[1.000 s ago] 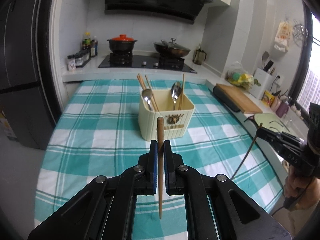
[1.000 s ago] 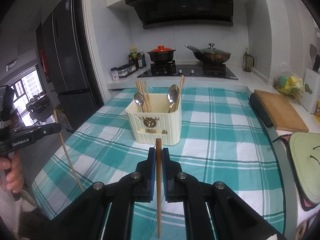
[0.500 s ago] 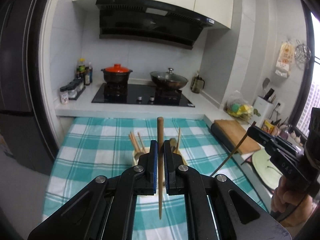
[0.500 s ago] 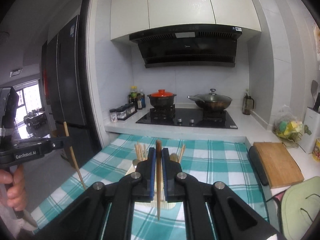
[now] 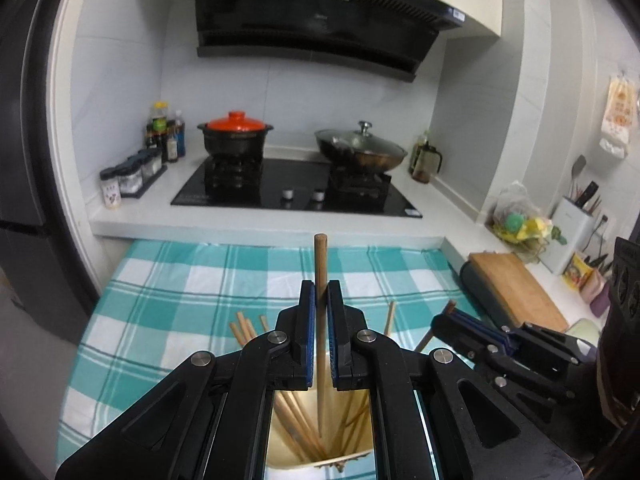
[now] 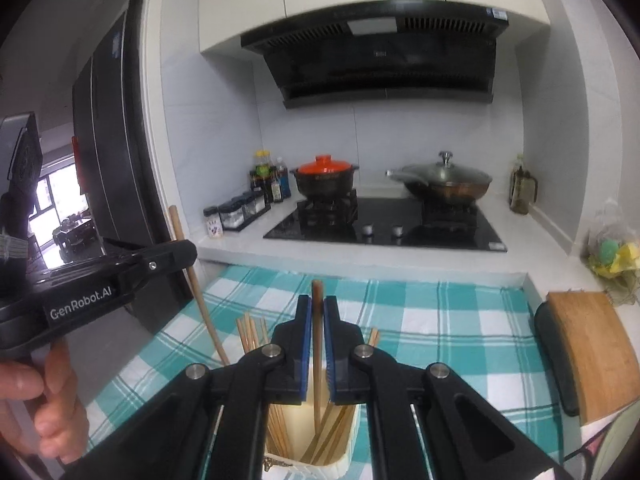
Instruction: Organize utensils
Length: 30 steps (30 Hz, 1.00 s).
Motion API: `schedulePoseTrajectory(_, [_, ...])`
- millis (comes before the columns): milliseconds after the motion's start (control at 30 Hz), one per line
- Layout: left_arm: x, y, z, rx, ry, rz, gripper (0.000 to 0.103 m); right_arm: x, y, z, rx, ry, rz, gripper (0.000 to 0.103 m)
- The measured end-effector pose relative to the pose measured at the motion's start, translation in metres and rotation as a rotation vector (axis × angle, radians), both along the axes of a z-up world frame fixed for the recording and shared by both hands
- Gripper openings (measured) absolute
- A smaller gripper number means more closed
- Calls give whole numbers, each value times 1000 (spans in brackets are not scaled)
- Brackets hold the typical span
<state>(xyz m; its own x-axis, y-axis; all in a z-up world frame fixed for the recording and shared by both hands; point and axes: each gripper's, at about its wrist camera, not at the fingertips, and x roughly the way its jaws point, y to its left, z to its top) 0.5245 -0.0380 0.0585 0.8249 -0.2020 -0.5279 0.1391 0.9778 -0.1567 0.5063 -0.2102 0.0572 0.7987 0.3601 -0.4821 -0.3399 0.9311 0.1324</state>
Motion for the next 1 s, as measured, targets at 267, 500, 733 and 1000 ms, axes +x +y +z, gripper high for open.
schedulePoseTrajectory(267, [28, 0, -48, 13, 118, 9, 12, 56, 17, -64, 7, 202, 72, 10])
schedulePoseTrajectory(500, [-44, 20, -1, 110, -58, 16, 74, 24, -1, -25, 84, 83, 36, 39])
schedulePoseTrajectory(733, [-169, 26, -2, 210, -150, 147, 103, -83, -25, 15, 19, -62, -48, 73])
schedulePoseTrajectory(1000, [-260, 39, -25, 149, -132, 232, 103, -210, -15, -1, -59, -52, -98, 92])
